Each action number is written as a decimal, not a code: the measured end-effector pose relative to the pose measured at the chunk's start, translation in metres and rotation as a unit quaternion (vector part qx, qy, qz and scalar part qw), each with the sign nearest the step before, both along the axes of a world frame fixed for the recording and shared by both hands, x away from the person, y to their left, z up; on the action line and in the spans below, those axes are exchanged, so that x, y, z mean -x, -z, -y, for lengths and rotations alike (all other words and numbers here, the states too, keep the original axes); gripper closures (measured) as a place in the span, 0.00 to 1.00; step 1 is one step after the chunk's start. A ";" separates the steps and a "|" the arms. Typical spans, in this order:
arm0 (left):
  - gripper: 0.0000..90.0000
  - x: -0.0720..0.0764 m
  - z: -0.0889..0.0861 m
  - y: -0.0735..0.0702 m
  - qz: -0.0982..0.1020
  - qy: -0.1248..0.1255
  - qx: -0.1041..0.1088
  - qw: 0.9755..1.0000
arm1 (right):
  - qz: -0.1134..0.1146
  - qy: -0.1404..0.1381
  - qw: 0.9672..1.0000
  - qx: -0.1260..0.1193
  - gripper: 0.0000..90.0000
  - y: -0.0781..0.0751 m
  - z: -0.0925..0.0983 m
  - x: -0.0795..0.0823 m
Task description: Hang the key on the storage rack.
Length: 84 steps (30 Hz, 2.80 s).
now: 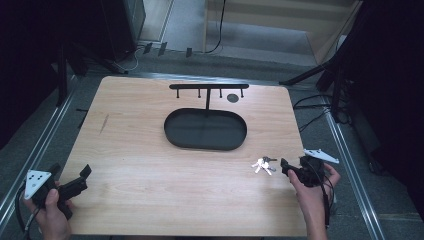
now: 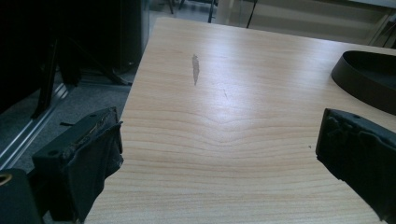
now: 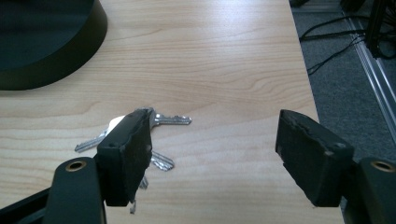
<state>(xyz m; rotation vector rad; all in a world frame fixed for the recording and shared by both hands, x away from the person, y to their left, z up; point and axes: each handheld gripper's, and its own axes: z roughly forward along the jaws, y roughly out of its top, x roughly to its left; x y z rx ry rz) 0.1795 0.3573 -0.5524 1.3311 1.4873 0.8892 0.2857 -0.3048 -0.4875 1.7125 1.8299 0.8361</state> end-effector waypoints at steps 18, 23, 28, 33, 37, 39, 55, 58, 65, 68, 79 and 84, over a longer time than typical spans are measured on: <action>0.01 -0.001 -0.002 0.000 0.002 -0.001 0.008 1.000 | -0.128 0.014 0.992 -0.014 0.26 -0.025 -0.033 -0.067; 0.01 -0.001 -0.002 0.000 0.002 0.000 0.011 1.000 | -0.165 0.031 0.986 -0.004 0.25 -0.025 -0.040 -0.077; 0.01 -0.001 -0.003 0.000 0.001 0.003 0.013 1.000 | -0.201 0.023 0.979 0.009 0.22 -0.024 -0.049 -0.083; 0.01 -0.002 -0.002 0.000 0.001 0.002 0.012 1.000 | -0.237 -0.014 0.971 0.026 0.15 -0.012 -0.056 -0.086; 0.01 -0.002 -0.002 0.000 -0.001 0.002 0.010 1.000 | -0.268 -0.020 0.963 0.035 0.13 0.000 -0.060 -0.086; 0.01 -0.002 -0.002 0.000 -0.001 0.003 0.009 1.000 | -0.283 -0.022 0.958 0.033 0.11 0.004 -0.063 -0.086; 0.01 -0.003 -0.002 0.000 -0.002 0.006 0.008 1.000 | -0.303 0.039 0.952 0.031 0.11 0.029 -0.080 -0.080; 0.01 -0.003 -0.002 0.000 -0.002 0.007 0.009 1.000 | -0.296 0.032 0.954 0.033 0.29 0.024 -0.075 -0.076; 0.01 -0.003 -0.001 0.000 -0.003 0.009 0.008 1.000 | -0.310 0.020 0.950 0.017 0.80 0.017 -0.051 -0.067; 0.01 -0.003 -0.001 0.000 -0.004 0.009 0.008 1.000 | -0.324 0.004 0.946 0.006 0.92 0.017 -0.043 -0.063; 0.01 -0.003 -0.001 0.000 -0.006 0.010 0.008 1.000 | -0.297 -0.021 0.954 0.040 0.93 -0.009 -0.029 -0.062; 0.01 -0.004 -0.001 0.000 -0.006 0.011 0.008 1.000 | -0.269 -0.038 0.961 0.057 0.94 -0.038 -0.034 -0.066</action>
